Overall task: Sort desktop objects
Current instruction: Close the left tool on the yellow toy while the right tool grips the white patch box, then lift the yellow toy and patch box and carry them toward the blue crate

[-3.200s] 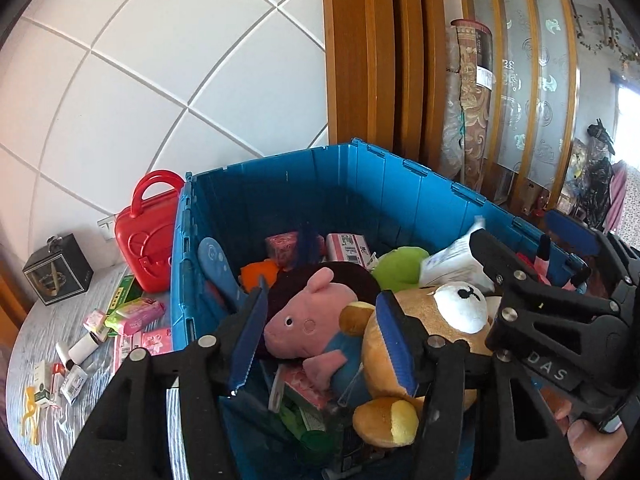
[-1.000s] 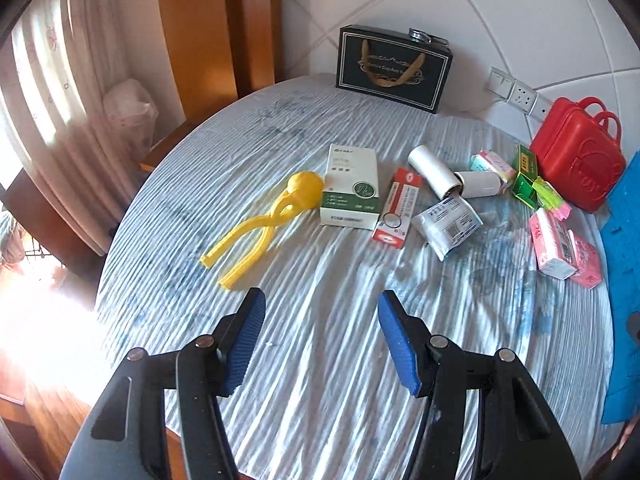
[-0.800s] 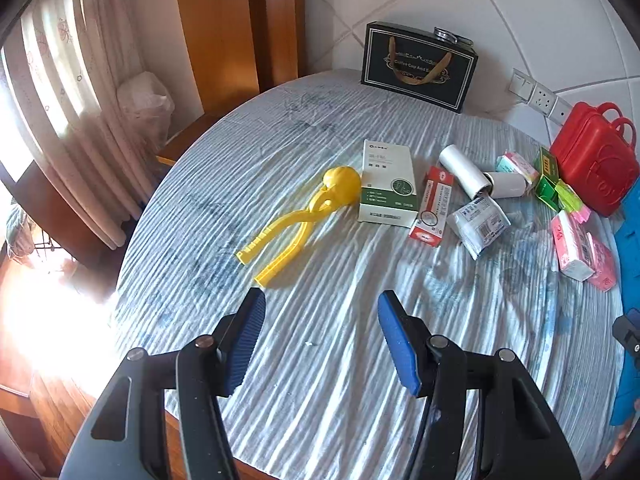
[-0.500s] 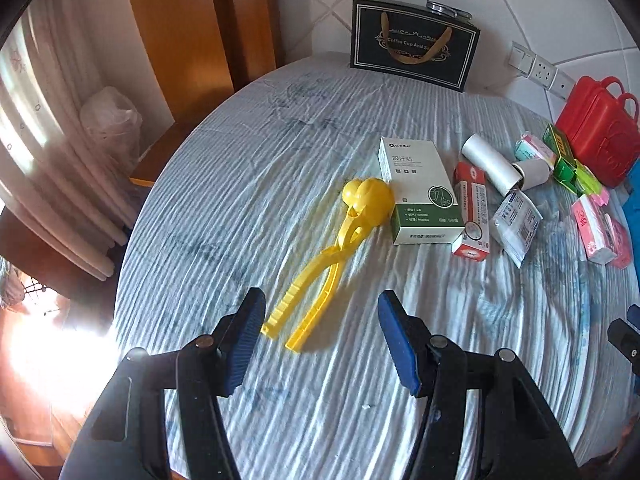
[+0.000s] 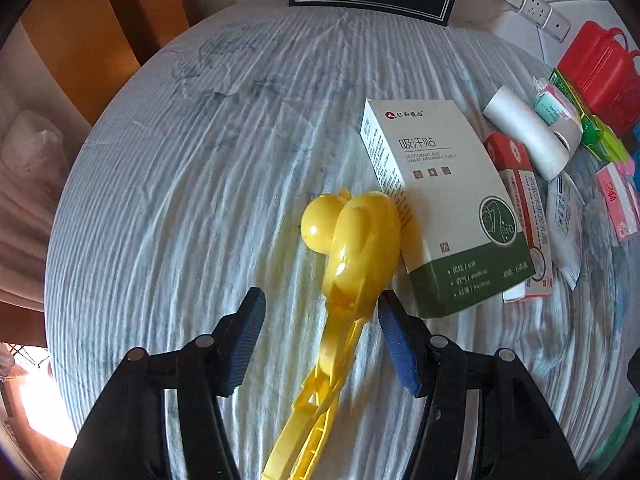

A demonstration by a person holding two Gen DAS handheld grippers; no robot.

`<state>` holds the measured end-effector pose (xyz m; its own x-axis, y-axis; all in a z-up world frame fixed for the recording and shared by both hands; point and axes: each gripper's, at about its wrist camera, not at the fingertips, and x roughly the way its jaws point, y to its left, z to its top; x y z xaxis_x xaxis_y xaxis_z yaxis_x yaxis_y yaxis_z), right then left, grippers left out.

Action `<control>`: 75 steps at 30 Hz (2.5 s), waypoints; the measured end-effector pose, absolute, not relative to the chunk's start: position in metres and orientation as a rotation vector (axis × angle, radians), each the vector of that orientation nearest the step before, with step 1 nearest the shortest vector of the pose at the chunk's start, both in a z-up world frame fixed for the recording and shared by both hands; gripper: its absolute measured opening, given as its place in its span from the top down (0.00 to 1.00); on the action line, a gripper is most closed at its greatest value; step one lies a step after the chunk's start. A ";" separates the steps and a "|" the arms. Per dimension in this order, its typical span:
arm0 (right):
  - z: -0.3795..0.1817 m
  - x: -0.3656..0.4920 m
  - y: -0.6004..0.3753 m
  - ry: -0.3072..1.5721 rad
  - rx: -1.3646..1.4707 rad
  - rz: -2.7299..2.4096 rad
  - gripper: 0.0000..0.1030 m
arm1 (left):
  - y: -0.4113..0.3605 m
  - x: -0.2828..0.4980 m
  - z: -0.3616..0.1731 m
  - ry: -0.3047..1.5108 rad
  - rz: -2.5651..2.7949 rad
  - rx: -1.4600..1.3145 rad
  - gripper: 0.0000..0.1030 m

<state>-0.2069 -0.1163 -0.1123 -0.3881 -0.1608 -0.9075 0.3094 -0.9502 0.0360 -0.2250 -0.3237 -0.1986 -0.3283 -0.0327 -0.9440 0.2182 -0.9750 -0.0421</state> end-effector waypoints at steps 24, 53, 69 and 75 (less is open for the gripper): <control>-0.195 -0.316 -0.251 0.269 1.687 -2.162 0.00 | -0.393 -0.258 -0.199 0.267 -2.406 1.643 0.44; -0.105 -0.271 -0.237 0.212 1.359 -2.343 0.24 | -0.366 -0.205 -0.069 0.138 -2.610 1.193 0.46; 0.039 -0.197 -0.134 0.117 0.949 -2.586 0.24 | -0.260 -0.154 0.044 0.080 -2.795 0.882 0.64; 0.057 -0.184 -0.065 0.131 0.879 -2.600 0.24 | -0.192 -0.151 0.056 0.100 -2.783 0.842 0.64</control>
<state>-0.1843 -0.0651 0.0574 -0.7263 -0.3340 -0.6008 0.3928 -0.9189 0.0359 -0.1512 -0.1919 0.0557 -0.8080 -0.2004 -0.5541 0.2398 -0.9708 0.0014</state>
